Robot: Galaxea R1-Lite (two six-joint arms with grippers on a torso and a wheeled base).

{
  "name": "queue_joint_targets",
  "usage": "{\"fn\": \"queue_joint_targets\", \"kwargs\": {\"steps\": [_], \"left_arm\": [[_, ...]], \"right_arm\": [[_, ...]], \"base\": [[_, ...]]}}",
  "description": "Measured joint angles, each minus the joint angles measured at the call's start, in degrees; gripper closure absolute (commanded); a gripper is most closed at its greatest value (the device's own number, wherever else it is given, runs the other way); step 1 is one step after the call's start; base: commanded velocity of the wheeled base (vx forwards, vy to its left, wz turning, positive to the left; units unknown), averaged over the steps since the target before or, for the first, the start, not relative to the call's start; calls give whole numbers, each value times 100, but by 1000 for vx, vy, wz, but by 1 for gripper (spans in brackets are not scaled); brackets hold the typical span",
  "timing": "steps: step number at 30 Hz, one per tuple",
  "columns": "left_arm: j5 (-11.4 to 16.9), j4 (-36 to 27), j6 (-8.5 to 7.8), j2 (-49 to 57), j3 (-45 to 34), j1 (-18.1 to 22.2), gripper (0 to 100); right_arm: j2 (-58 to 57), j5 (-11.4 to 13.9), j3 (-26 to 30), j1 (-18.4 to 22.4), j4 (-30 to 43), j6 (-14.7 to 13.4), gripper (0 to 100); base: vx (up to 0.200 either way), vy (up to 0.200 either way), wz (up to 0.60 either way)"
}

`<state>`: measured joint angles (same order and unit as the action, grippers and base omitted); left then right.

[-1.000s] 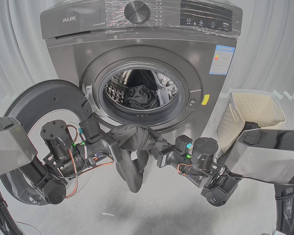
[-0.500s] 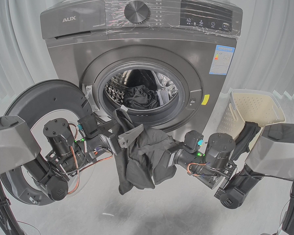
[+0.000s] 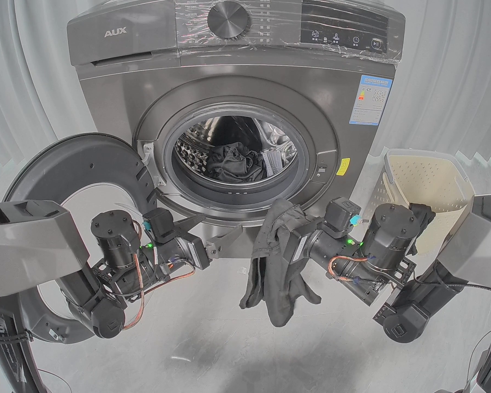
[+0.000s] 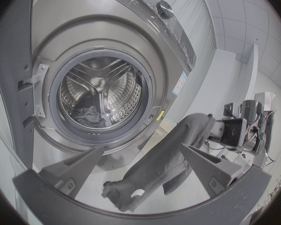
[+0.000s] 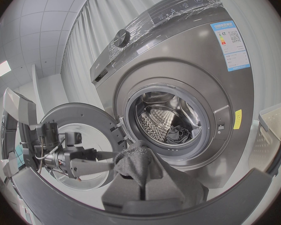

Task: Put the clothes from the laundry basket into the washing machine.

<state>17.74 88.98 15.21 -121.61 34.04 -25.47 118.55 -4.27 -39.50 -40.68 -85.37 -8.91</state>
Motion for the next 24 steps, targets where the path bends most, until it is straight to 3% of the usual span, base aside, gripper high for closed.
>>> {"fn": "queue_joint_targets", "kwargs": {"steps": [13, 21, 24], "left_arm": [[43, -2, -343, -160, -334, 6, 0], [32, 0, -758, -363, -452, -27, 0], [29, 2, -807, -479, -435, -33, 0]], "right_arm": [[-85, -293, -630, 69, 191, 22, 100], [-111, -317, -925, 116, 315, 46, 100], [-127, -336, -1003, 116, 389, 49, 100]], "base": [[0, 0, 0], [0, 0, 0], [0, 0, 0]]}}
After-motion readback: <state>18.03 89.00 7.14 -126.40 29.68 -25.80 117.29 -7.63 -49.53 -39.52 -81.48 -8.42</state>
